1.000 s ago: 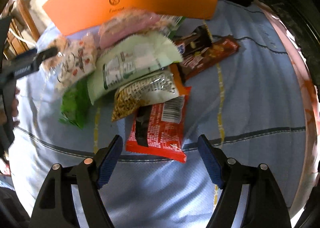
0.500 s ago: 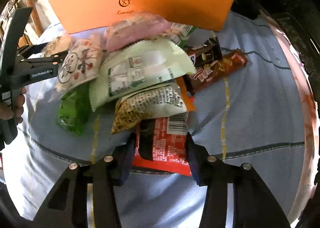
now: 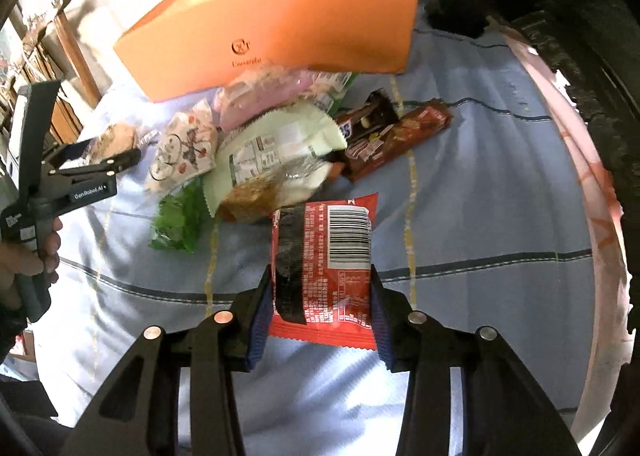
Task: Organize snacks
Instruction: 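Grasp the round peach-crisp cookie pack with left tool while right tool grasps red snack pack, then carry the cookie pack and red pack over the orange box and open both tools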
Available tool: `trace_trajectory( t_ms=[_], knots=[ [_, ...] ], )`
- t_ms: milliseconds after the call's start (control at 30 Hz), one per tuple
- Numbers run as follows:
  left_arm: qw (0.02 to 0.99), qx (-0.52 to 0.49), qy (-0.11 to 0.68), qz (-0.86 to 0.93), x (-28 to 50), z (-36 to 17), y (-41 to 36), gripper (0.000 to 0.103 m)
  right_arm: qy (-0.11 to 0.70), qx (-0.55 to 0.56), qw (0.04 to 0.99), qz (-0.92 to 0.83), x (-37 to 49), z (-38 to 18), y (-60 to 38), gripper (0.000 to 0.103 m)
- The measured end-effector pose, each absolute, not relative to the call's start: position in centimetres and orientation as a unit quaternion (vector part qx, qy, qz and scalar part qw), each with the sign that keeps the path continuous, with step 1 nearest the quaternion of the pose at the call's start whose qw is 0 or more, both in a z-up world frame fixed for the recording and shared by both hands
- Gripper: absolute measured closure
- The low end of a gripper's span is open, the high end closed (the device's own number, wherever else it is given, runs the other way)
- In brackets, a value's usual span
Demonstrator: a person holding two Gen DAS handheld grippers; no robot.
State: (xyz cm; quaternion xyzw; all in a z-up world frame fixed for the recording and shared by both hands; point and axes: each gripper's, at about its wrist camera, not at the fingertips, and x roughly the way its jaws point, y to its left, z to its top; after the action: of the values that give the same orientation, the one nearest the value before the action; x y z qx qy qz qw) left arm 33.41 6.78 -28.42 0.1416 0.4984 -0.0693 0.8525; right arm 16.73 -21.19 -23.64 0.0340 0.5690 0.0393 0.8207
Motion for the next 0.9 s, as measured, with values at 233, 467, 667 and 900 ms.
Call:
trace_trajectory(
  t_ms=[233, 467, 667, 900],
  knots=[
    [0.857, 0.120, 0.495, -0.071, 31.8, -26.3, 7.1, 0.025, 0.582, 0.071, 0.808, 0.061, 16.3, -23.1, -22.3, 0.057],
    [0.856, 0.110, 0.500, -0.071, 29.4, -25.5, 7.2, 0.025, 0.590, 0.038, 0.806, 0.035, 17.1, -25.4, -23.1, 0.037],
    [0.854, 0.098, 0.507, -0.065, 29.0, -25.4, 8.3, 0.025, 0.618, -0.017, 0.785, 0.038, 18.9, -27.5, -20.9, 0.034],
    [0.860, 0.074, 0.501, -0.065, 28.6, -24.5, 9.0, 0.025, 0.619, 0.056, 0.782, 0.047, 17.4, -26.4, -22.7, 0.059]
  ],
)
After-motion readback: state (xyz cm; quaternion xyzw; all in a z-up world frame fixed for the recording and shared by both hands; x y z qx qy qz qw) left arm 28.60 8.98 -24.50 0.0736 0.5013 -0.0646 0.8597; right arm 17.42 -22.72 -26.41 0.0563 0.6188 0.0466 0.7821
